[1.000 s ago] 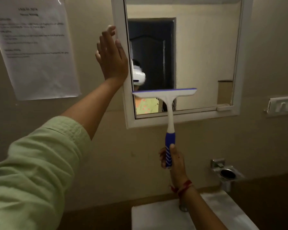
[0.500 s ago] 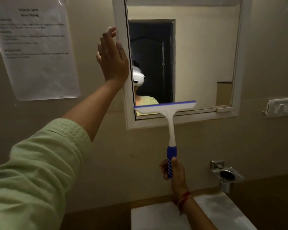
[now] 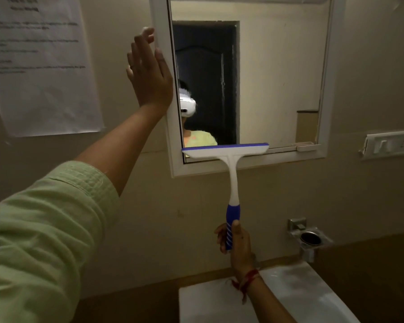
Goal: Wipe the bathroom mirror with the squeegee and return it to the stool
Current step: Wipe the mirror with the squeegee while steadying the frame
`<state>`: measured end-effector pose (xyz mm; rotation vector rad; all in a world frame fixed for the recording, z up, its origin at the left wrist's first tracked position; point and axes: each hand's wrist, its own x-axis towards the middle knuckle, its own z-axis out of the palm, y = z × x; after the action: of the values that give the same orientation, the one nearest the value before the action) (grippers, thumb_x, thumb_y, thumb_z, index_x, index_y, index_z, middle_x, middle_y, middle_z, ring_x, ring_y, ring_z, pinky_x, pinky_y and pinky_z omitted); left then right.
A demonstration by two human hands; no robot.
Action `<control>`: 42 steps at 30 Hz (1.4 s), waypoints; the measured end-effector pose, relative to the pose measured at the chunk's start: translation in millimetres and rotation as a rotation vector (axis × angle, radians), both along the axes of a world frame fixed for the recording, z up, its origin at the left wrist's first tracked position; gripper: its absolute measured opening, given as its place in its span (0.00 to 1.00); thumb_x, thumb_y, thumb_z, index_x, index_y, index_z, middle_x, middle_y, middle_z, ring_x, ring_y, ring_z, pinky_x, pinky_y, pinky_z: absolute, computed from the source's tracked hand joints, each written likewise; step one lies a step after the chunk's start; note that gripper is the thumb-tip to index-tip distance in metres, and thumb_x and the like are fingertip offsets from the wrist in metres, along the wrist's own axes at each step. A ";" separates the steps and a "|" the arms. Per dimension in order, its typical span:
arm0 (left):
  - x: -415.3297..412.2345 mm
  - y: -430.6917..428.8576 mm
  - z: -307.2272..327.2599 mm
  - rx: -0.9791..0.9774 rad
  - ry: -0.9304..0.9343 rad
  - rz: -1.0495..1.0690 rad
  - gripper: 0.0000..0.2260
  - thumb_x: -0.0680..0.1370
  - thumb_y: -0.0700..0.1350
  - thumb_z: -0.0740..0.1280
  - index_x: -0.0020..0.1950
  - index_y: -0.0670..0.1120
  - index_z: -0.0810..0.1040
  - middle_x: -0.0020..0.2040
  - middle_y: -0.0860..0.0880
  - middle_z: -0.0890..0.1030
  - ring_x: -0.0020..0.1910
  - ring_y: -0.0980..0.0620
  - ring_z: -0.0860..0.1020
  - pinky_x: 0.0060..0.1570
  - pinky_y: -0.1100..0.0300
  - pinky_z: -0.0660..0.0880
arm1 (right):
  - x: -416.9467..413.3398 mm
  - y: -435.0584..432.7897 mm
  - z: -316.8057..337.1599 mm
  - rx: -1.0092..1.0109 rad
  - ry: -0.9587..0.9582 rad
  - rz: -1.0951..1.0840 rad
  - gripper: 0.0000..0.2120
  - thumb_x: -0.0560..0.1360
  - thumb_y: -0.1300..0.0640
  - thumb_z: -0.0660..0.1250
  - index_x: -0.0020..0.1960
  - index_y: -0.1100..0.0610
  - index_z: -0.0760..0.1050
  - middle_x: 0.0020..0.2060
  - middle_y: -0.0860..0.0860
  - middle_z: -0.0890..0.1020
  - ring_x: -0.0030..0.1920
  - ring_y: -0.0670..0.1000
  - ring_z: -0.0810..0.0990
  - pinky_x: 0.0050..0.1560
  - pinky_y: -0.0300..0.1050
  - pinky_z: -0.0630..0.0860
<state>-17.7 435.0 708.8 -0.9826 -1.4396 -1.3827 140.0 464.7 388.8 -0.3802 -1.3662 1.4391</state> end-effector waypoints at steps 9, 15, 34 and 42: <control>0.3 0.5 -2.2 0.008 0.007 -0.023 0.24 0.80 0.47 0.48 0.72 0.35 0.53 0.73 0.38 0.60 0.72 0.41 0.57 0.70 0.49 0.51 | -2.0 4.1 10.2 0.018 -0.011 0.026 0.38 0.58 0.22 0.60 0.33 0.59 0.76 0.22 0.47 0.75 0.21 0.45 0.70 0.22 0.35 0.66; -0.7 0.8 -2.5 0.004 -0.023 -0.075 0.23 0.81 0.46 0.50 0.73 0.36 0.51 0.74 0.37 0.56 0.73 0.40 0.53 0.70 0.51 0.49 | -2.7 -2.9 -1.3 -0.029 0.016 0.002 0.40 0.56 0.22 0.61 0.37 0.61 0.74 0.21 0.47 0.75 0.21 0.44 0.70 0.21 0.34 0.65; -1.0 -0.1 -0.8 0.005 -0.030 -0.055 0.23 0.81 0.46 0.51 0.73 0.37 0.53 0.73 0.38 0.58 0.73 0.39 0.54 0.69 0.49 0.49 | 20.5 -23.1 43.3 0.066 0.194 -0.363 0.26 0.66 0.28 0.59 0.37 0.50 0.76 0.23 0.49 0.72 0.24 0.46 0.67 0.22 0.36 0.64; -1.3 -3.5 4.5 0.109 0.186 -0.014 0.18 0.81 0.46 0.53 0.71 0.50 0.64 0.62 0.44 0.73 0.59 0.47 0.70 0.58 0.53 0.59 | 59.3 8.8 232.9 0.470 0.364 -0.442 0.18 0.74 0.47 0.60 0.61 0.50 0.63 0.46 0.52 0.77 0.32 0.43 0.75 0.28 0.32 0.72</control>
<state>-19.0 431.5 713.4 -1.0242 -1.2096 -1.3280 199.3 473.5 621.7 -0.0930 -1.1814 0.7480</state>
